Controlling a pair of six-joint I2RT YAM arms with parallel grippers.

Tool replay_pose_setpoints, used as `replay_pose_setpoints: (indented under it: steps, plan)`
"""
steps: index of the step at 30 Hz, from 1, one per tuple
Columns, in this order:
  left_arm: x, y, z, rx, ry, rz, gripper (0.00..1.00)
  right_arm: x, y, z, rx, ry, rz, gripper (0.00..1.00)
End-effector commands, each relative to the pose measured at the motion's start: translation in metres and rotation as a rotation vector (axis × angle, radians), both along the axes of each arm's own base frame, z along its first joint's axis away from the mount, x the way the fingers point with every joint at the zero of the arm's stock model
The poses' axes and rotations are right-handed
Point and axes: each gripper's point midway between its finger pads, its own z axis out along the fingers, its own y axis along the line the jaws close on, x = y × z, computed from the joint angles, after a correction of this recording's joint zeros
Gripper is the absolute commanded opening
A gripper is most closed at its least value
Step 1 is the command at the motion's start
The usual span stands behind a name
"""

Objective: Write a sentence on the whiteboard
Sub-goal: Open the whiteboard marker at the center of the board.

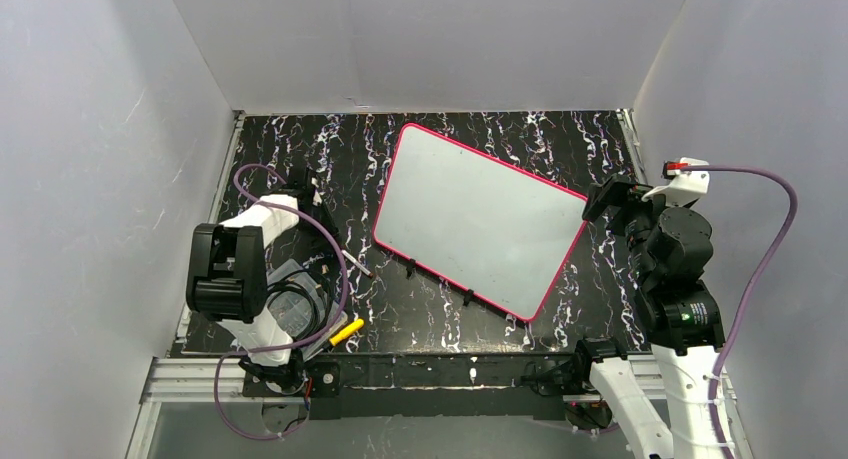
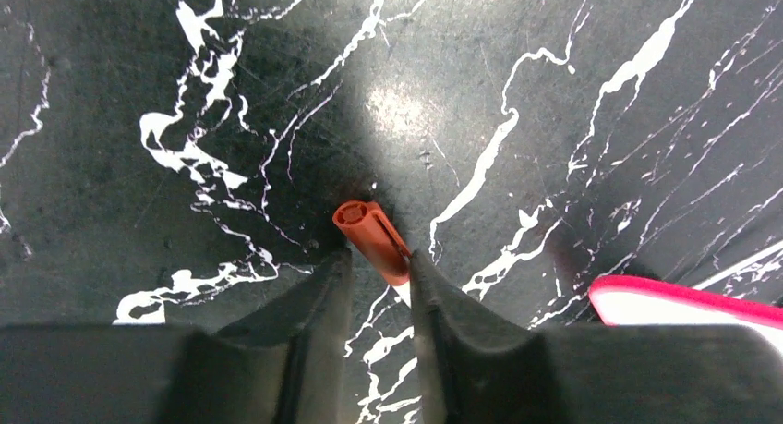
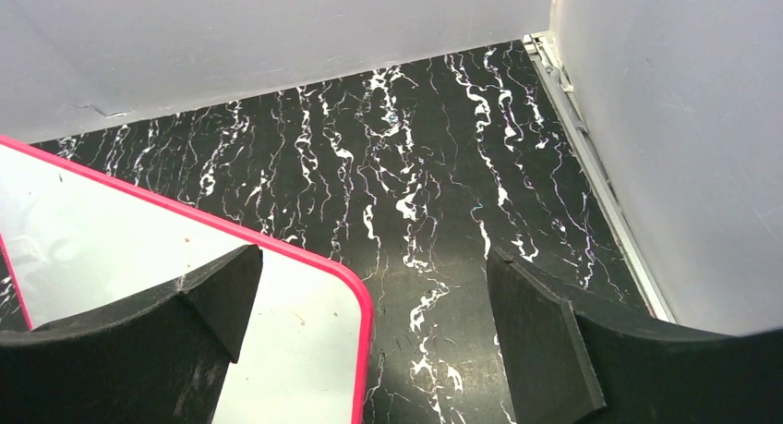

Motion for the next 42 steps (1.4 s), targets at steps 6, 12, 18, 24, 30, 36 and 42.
replay_pose_setpoints:
  steps: [6,12,18,24,30,36,42]
  plan:
    - [-0.003,-0.002,-0.007,-0.004,0.04,0.004,0.0,0.005,0.052,0.015,-0.016,-0.028,0.311,0.99]
    - [0.007,-0.012,0.043,-0.087,-0.166,0.052,0.0,0.016,0.086,0.009,-0.007,0.079,0.512,0.9]
    - [-0.005,-0.024,0.119,-0.221,-0.411,0.109,0.0,0.026,0.103,0.035,0.024,0.098,0.597,0.88]
    - [-0.021,-0.045,0.172,-0.399,-0.499,0.111,0.0,0.038,0.143,0.05,0.118,0.087,0.701,0.83]
    - [-0.034,-0.055,0.208,-0.477,-0.548,0.086,0.0,0.01,0.258,0.038,0.01,0.121,0.824,0.77]
    - [-0.046,-0.06,0.234,-0.542,-0.591,0.096,0.0,-0.039,0.364,0.018,0.088,0.103,1.044,0.72]
    - [-0.054,-0.065,0.242,-0.606,-0.576,0.123,0.0,-0.058,0.409,-0.022,0.193,0.1,1.083,0.65]
